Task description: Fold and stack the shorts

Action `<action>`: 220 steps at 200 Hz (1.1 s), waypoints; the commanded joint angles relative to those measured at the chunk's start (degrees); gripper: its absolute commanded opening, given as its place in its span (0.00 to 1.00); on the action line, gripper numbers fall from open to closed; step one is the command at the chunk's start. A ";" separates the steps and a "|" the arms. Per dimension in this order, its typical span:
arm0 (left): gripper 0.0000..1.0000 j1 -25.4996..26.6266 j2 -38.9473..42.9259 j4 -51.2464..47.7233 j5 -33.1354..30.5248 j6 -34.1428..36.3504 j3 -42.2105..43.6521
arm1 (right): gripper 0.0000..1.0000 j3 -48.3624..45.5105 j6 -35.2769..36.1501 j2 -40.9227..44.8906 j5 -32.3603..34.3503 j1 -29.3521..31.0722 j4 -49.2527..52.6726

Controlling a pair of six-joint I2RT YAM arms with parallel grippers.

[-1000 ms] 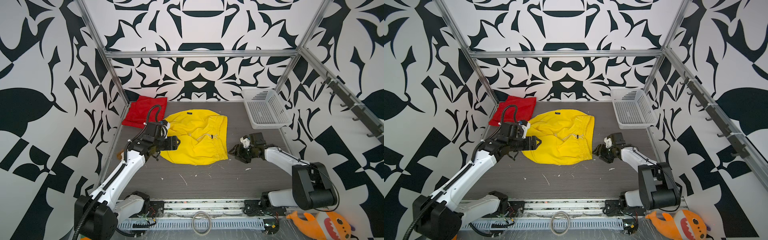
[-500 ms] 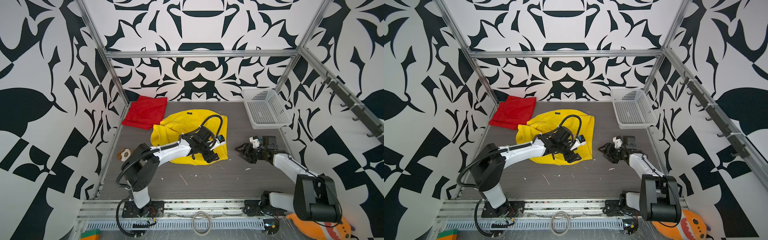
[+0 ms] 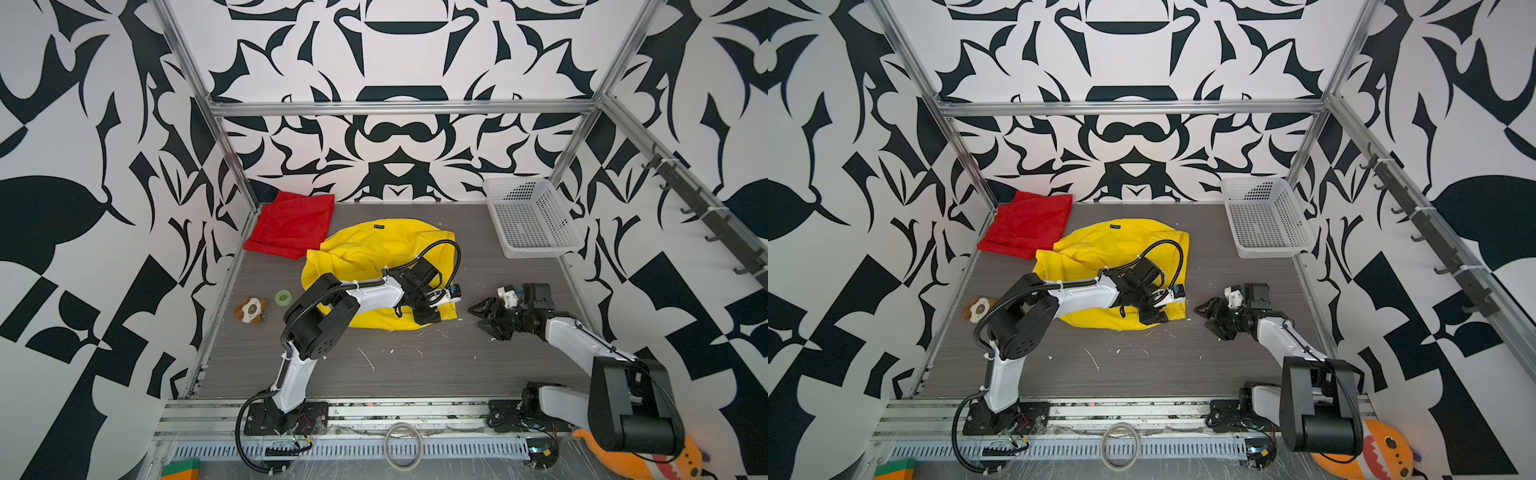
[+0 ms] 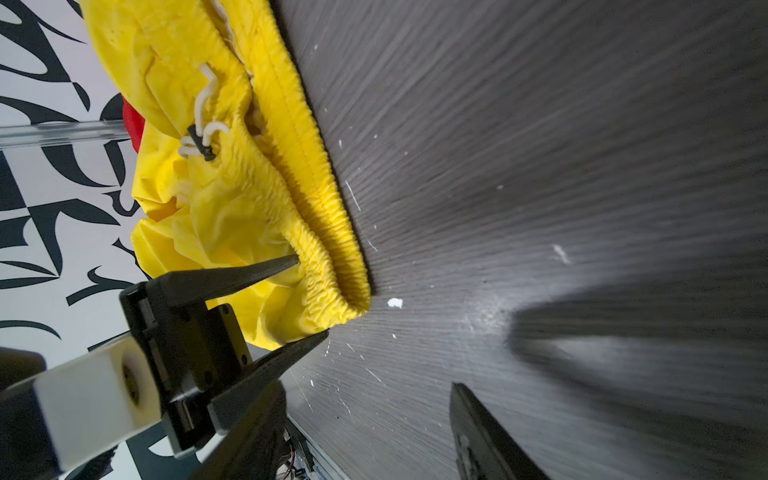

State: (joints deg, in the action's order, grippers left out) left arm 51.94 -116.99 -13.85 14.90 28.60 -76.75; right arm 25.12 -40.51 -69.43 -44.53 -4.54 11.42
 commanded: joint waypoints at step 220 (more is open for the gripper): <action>0.71 -9.85 25.09 6.48 -0.22 -28.99 11.09 | 0.04 24.32 -15.50 -2.91 5.46 14.91 -7.71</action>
State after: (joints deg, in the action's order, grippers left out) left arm 45.91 -98.50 -3.95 23.57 8.97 -66.02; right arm 38.17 -66.48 -77.08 -42.87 10.33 -10.96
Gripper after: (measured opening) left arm 0.686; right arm 0.074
